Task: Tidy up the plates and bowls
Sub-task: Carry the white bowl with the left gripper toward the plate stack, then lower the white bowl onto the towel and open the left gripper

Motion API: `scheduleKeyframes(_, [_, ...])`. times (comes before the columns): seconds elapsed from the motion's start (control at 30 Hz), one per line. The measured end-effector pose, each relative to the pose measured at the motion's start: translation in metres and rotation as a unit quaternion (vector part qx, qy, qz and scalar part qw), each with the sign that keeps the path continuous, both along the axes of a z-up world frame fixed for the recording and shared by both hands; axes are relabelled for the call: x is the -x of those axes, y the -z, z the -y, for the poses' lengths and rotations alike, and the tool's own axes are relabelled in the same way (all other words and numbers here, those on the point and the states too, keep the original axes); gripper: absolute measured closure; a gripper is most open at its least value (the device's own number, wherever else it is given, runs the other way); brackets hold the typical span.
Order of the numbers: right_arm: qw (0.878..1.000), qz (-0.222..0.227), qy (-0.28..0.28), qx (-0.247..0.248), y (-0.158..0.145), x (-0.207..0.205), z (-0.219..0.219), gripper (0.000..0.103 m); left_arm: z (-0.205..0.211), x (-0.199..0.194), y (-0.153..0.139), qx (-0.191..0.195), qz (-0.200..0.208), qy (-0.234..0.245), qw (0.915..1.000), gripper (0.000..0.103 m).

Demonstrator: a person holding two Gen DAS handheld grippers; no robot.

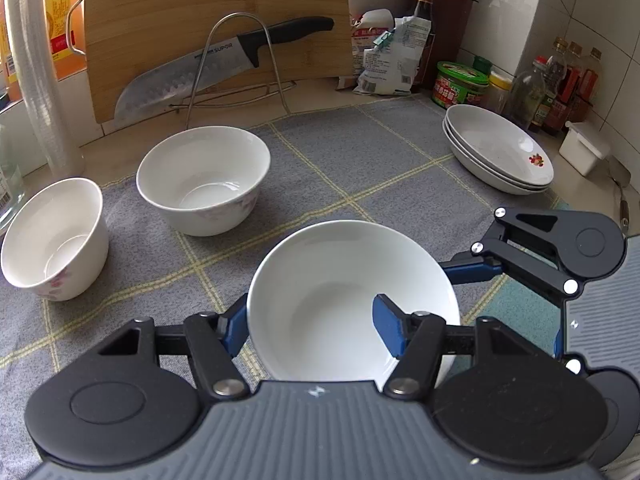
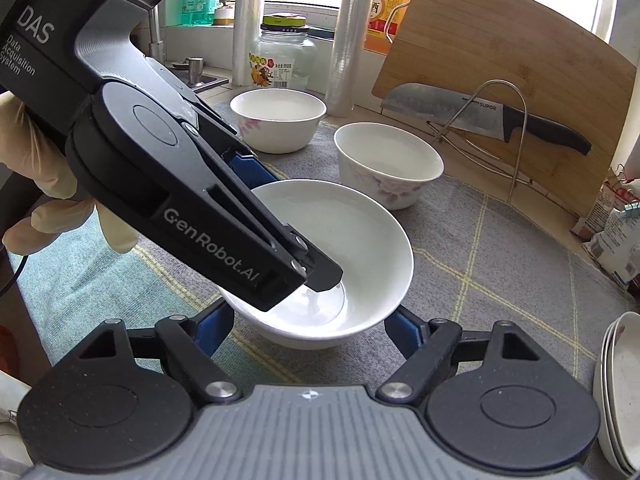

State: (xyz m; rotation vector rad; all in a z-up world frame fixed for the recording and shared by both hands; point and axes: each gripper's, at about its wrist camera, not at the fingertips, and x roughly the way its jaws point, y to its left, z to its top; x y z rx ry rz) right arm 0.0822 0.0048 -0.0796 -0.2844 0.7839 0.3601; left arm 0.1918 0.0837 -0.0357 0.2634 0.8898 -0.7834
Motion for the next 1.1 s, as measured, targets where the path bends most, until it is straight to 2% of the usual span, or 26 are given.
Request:
scheduleKeyframes(0.33, [1.0, -0.006, 0.025, 0.007, 0.001, 0.003, 0.026, 0.018, 0.031, 0.0, 0.005, 0.004, -0.003, 0.025, 0.9997, 0.04])
scheduleKeyframes(0.8, [0.999, -0.02, 0.035, 0.0, 0.008, -0.003, 0.036, 0.017, 0.042, -0.004, 0.012, 0.008, -0.01, 0.026, 0.9996, 0.04])
scheduleKeyframes(0.9, [0.999, -0.023, 0.034, -0.005, 0.01, -0.004, 0.037, 0.015, 0.043, -0.004, 0.015, 0.011, -0.012, 0.025, 0.9996, 0.034])
scheduleKeyframes(0.97, [0.999, -0.009, 0.035, -0.011, 0.007, -0.002, 0.039, 0.001, 0.042, -0.001, 0.014, 0.014, -0.002, 0.027, 0.9995, 0.019])
scheduleKeyframes(1.1, [0.999, -0.005, 0.037, -0.025, 0.001, -0.002, 0.043, 0.0, 0.037, 0.002, 0.008, 0.022, 0.019, 0.025, 0.9993, 0.01])
